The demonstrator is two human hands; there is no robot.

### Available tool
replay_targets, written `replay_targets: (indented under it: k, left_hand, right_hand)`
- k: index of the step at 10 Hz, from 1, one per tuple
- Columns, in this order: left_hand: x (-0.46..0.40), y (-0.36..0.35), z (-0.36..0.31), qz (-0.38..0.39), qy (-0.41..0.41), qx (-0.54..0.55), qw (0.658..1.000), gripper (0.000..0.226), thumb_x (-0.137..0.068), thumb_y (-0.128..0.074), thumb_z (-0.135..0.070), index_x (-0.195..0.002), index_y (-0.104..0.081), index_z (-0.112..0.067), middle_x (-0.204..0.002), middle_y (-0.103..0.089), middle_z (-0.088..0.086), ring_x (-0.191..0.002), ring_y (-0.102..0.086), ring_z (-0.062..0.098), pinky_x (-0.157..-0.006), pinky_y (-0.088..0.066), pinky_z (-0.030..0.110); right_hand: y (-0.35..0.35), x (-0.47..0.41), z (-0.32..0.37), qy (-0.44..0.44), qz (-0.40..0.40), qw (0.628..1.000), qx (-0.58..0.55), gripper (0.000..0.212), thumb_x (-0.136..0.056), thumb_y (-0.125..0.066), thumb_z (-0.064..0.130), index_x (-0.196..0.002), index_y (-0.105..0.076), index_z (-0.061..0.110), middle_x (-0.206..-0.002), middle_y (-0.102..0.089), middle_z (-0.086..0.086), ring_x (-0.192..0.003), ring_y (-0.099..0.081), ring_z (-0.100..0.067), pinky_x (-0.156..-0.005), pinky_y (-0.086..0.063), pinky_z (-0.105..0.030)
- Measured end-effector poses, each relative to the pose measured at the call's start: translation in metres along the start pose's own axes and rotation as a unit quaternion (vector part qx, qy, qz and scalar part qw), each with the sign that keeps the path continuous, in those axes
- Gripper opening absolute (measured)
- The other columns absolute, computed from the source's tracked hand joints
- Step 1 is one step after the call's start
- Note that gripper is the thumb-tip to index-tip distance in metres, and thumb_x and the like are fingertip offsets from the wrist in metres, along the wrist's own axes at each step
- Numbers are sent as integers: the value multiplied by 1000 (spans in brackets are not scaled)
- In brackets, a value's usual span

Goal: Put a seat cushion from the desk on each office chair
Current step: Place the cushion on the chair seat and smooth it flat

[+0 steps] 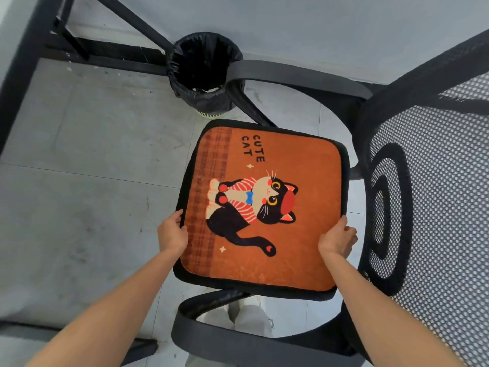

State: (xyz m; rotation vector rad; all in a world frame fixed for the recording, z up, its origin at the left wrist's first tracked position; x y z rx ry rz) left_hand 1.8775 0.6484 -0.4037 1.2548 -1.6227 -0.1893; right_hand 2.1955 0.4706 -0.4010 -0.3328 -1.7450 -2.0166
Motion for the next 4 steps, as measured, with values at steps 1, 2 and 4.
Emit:
replay_targets:
  k: [1, 2, 4]
  left_hand:
    - [1, -2, -3, 6, -25, -20, 999, 47, -92, -49, -5, -137, -39, -7, -139, -48, 17, -128, -46, 33, -109, -36, 45]
    - [11, 2, -11, 2, -43, -34, 998, 46, -93, -46, -8, -138, -38, -8, -141, -45, 15, -130, -42, 32, -109, -35, 45]
    - [64, 14, -32, 41, -68, 45, 996, 42, -95, -42, -9, -137, -41, -10, -140, -48, 10, -129, -45, 28, -107, -39, 40]
  right_hand:
    - [-7, 4, -6, -24, 40, 999, -9, 61, -89, -44, 1, -144, -18, 6, -142, -31, -24, -130, -32, -39, -103, -35, -50]
    - [-8, 21, -6, -31, 49, 998, -25, 63, -88, -47, 4, -144, -17, 4, -146, -26, -21, -134, -28, -37, -109, -33, -49]
    - [18, 83, 12, 93, 66, 992, -58, 57, -89, -48, 5, -142, -26, 6, -149, -29, -14, -138, -29, -28, -111, -31, -41]
Point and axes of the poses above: each hand's wrist, its own x-axis away from the middle knuckle, its own y-axis out of the back of the hand, z = x × y, the point moved 5 cm from there along -x, towards the middle knuckle
